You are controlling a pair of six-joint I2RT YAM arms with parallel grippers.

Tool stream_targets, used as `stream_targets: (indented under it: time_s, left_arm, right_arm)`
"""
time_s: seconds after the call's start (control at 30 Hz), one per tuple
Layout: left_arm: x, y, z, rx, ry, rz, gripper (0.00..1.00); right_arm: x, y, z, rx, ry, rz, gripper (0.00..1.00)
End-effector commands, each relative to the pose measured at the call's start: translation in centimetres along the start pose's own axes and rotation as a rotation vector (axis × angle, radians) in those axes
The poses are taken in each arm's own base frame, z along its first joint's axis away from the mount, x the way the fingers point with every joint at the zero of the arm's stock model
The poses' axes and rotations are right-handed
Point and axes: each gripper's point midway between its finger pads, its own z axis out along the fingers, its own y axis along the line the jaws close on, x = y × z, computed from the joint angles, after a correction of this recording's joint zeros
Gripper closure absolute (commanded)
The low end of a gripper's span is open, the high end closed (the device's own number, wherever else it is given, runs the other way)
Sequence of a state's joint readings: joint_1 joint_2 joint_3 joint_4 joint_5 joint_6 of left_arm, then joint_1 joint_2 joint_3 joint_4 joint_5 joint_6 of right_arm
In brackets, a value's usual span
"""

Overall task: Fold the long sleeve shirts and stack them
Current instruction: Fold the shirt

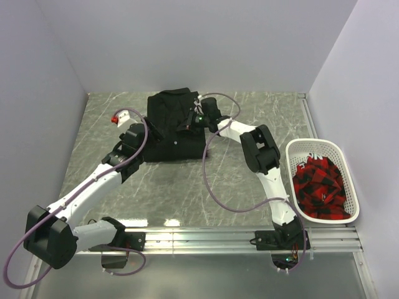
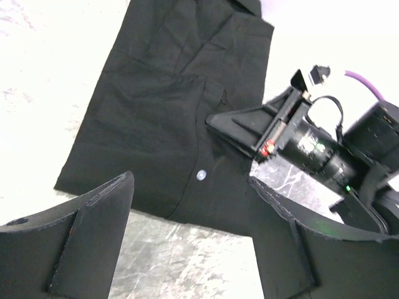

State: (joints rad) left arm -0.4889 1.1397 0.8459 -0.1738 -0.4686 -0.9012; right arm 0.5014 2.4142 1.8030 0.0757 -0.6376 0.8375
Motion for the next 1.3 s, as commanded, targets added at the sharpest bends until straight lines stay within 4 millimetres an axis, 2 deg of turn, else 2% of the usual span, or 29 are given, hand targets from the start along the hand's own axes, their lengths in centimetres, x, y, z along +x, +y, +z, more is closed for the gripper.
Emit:
stream_targets:
  time_s: [0.0, 0.03, 0.07, 0.1, 0.13, 0.2, 0.3, 0.37, 0.4, 0.43, 0.5, 0.53, 0.57, 0.6, 0.63, 0.67, 0.7, 0.73, 0.77, 0.8, 0.87, 0.9, 0.93, 0.97, 1.03, 1.07, 1.1, 1.23, 1.27]
  left_arm:
    - [0.5, 0.5, -0.3, -0.002, 0.013, 0.024, 0.22]
    - [0.7, 0.6, -0.3, -0.005, 0.017, 0.026, 0.22]
    - [1.0, 0.8, -0.2, -0.007, 0.025, 0.029, 0.22]
    - [1.3, 0.9, -0.2, -0.009, 0.033, 0.028, 0.22]
    - [1.4, 1.1, -0.1, -0.012, 0.035, 0.030, 0.22]
    - [1.9, 1.4, 0.0, -0.020, 0.048, 0.031, 0.22]
    - [2.5, 1.8, 0.2, -0.028, 0.062, 0.031, 0.22]
    - [2.7, 1.9, 0.3, -0.033, 0.067, 0.029, 0.22]
    - [2.9, 2.0, 0.4, -0.038, 0.072, 0.031, 0.22]
    - [3.0, 2.1, 0.4, -0.041, 0.074, 0.032, 0.22]
    - [3.3, 2.2, 0.7, -0.051, 0.080, 0.031, 0.22]
    - [3.3, 2.1, 0.8, -0.050, 0.081, 0.031, 0.22]
    - [3.3, 2.0, 0.9, -0.052, 0.083, 0.029, 0.21]
    - [3.3, 2.0, 1.0, -0.052, 0.085, 0.030, 0.21]
    - [3.3, 2.2, 1.1, -0.061, 0.083, 0.031, 0.21]
    - [3.4, 2.2, 1.1, -0.067, 0.085, 0.034, 0.21]
    - [3.3, 2.0, 1.3, -0.069, 0.083, 0.036, 0.21]
    - [3.2, 1.9, 1.4, -0.072, 0.082, 0.037, 0.21]
    - [3.1, 1.7, 1.6, -0.073, 0.081, 0.044, 0.21]
    - [3.2, 1.6, 1.8, -0.073, 0.085, 0.046, 0.21]
    - [3.5, 1.3, 2.3, -0.076, 0.099, 0.049, 0.23]
    - [3.6, 1.3, 2.5, -0.082, 0.104, 0.051, 0.24]
    - [3.7, 1.2, 2.7, -0.082, 0.108, 0.051, 0.25]
    - [4.0, 1.2, 3.1, -0.091, 0.117, 0.052, 0.28]
    - [4.2, 1.2, 3.5, -0.096, 0.124, 0.049, 0.33]
    - [4.4, 1.2, 3.9, -0.097, 0.132, 0.045, 0.37]
    - [4.6, 1.0, 4.1, -0.092, 0.134, 0.038, 0.39]
    - [5.9, 1.7, 5.4, -0.115, 0.173, 0.018, 0.48]
    - [6.5, 2.5, 6.0, -0.139, 0.186, 0.012, 0.52]
  right_arm:
    - [-1.9, 3.4, 1.0, -0.119, -0.022, -0.023, 0.82]
    - [-2.0, 2.7, 1.5, -0.121, -0.018, -0.012, 0.82]
    - [-2.1, 3.1, 1.8, -0.136, -0.012, -0.004, 0.82]
    - [-3.1, 3.9, 1.8, -0.156, -0.028, -0.014, 0.82]
    - [-3.2, 3.2, 2.3, -0.150, -0.029, -0.006, 0.82]
    - [-4.5, 3.6, 2.4, -0.162, -0.061, 0.004, 0.79]
    - [-6.1, 2.5, 2.2, -0.154, -0.109, 0.038, 0.75]
    - [-7.0, 2.5, 1.4, -0.146, -0.141, 0.040, 0.74]
    - [-6.9, 1.3, 1.1, -0.119, -0.150, 0.050, 0.73]
    - [-8.0, 2.1, 0.0, -0.109, -0.196, 0.030, 0.72]
    - [-7.7, 1.1, -1.0, -0.059, -0.213, -0.007, 0.68]
    - [-8.3, 2.0, -2.1, -0.045, -0.241, -0.026, 0.67]
    - [-7.7, 1.2, -2.5, -0.019, -0.239, -0.043, 0.65]
    - [-7.7, 1.4, -3.0, -0.012, -0.248, -0.055, 0.64]
    - [-8.3, 3.0, -4.4, -0.025, -0.272, -0.078, 0.63]
    - [-8.1, 3.3, -5.0, -0.021, -0.277, -0.098, 0.60]
    - [-7.5, 3.0, -5.4, -0.007, -0.271, -0.099, 0.59]
    - [-7.6, 4.5, -6.6, -0.015, -0.283, -0.121, 0.58]
    - [-6.9, 4.1, -7.1, -0.001, -0.276, -0.126, 0.57]
    - [-7.1, 5.9, -8.4, -0.025, -0.297, -0.149, 0.57]
    - [-5.8, 5.8, -9.2, -0.021, -0.282, -0.136, 0.56]
    - [-5.8, 7.3, -10.3, -0.049, -0.294, -0.152, 0.56]
    - [-5.3, 7.7, -10.7, -0.064, -0.289, -0.138, 0.56]
    - [-4.0, 7.1, -10.7, -0.065, -0.265, -0.120, 0.56]
    - [-2.7, 8.8, -11.2, -0.121, -0.249, -0.127, 0.56]
    - [-1.1, 8.5, -10.8, -0.124, -0.218, -0.113, 0.56]
    - [-0.5, 8.9, -10.9, -0.136, -0.206, -0.115, 0.56]
    - [2.1, 7.7, -9.7, -0.144, -0.157, -0.081, 0.56]
    - [2.9, 6.7, -9.4, -0.134, -0.142, -0.055, 0.56]
